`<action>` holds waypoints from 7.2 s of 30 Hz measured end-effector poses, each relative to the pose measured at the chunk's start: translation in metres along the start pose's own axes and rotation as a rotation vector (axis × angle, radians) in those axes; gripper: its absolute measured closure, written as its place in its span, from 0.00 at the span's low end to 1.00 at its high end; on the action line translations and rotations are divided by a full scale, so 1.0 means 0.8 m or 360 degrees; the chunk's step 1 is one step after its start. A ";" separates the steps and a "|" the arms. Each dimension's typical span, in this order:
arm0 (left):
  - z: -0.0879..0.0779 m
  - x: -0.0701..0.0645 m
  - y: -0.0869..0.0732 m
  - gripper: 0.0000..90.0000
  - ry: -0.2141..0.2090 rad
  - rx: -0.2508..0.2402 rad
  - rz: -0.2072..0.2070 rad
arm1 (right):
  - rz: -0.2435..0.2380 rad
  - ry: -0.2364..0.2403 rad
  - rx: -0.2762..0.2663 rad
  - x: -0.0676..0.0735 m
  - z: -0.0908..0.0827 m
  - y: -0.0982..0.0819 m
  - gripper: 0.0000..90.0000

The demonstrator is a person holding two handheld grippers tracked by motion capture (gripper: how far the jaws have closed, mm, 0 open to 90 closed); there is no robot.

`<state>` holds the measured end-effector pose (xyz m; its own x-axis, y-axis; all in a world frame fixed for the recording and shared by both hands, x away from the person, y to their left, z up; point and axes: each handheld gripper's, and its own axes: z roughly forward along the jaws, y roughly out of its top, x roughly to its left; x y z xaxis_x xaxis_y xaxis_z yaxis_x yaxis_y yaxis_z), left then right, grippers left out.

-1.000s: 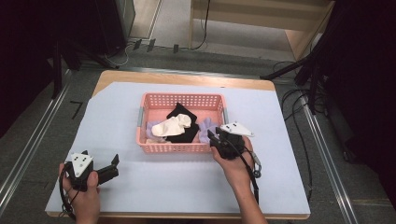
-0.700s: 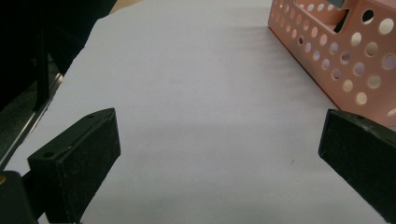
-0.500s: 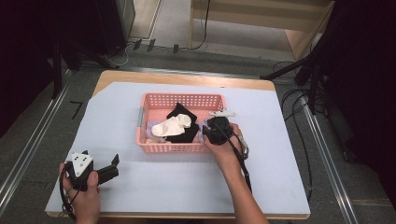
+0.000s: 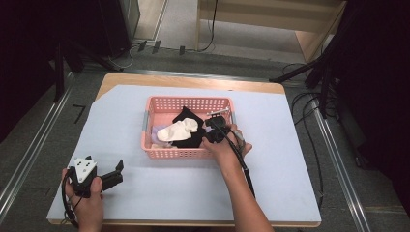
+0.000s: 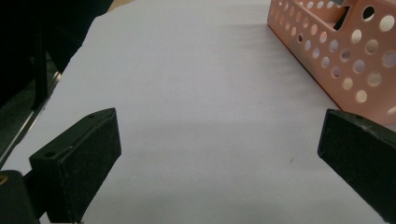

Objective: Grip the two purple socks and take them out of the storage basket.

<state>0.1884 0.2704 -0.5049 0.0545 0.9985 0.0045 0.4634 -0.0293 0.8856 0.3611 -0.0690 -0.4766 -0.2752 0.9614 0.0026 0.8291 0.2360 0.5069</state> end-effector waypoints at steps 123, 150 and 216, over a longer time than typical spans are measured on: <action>0.002 -0.004 0.001 0.00 0.0003 0.0034 0.0047 | -0.0045 0.0266 0.0148 0.053 0.011 0.022 0.97; 0.004 -0.004 0.002 0.00 0.0001 0.0053 0.0036 | 0.0073 0.0446 -0.0015 0.112 0.005 0.033 0.47; 0.004 -0.006 0.001 0.00 0.0012 0.0054 0.0066 | 0.0060 0.0183 -0.1367 -0.025 -0.111 0.014 0.95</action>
<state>0.1914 0.2657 -0.5054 0.0678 0.9967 0.0442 0.4907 -0.0719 0.8684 0.3326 -0.0984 -0.3948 -0.3407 0.9353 0.0958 0.1967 -0.0288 0.9801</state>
